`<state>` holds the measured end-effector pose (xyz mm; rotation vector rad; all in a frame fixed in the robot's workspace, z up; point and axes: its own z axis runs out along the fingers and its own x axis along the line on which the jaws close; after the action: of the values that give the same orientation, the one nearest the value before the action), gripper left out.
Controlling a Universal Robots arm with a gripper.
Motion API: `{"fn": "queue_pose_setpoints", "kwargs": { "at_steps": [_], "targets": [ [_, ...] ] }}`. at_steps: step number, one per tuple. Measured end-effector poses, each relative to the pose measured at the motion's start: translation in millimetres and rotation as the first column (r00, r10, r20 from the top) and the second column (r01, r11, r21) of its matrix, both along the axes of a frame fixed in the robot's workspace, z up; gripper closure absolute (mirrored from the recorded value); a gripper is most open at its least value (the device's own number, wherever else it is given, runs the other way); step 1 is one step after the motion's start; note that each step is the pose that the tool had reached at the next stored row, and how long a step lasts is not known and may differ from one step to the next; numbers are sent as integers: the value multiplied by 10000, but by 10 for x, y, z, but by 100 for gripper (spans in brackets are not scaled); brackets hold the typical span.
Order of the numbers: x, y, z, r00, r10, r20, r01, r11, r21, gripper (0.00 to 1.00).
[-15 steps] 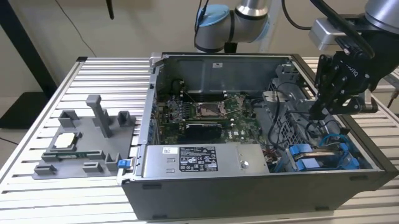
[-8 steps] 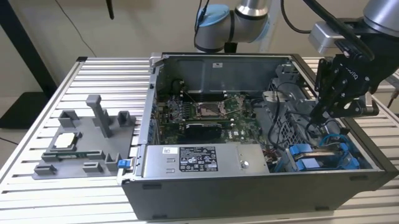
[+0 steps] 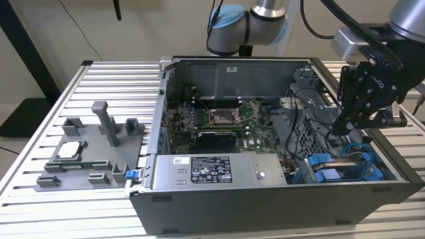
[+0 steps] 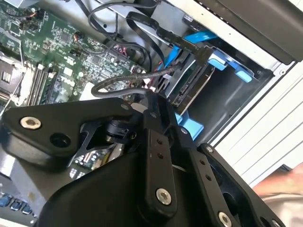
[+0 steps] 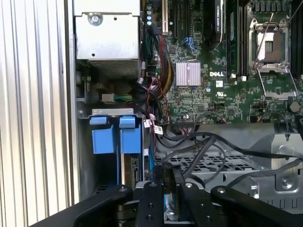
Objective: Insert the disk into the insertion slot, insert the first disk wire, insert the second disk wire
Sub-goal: 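Insert the first disk wire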
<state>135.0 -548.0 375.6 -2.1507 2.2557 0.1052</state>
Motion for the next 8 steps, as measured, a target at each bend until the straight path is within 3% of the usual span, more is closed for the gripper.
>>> {"fn": "queue_pose_setpoints", "kwargs": {
  "at_steps": [8],
  "targets": [
    [68, -57, -67, 10000, 0, 0, 0, 10000, -46, 100]
  ]
}}
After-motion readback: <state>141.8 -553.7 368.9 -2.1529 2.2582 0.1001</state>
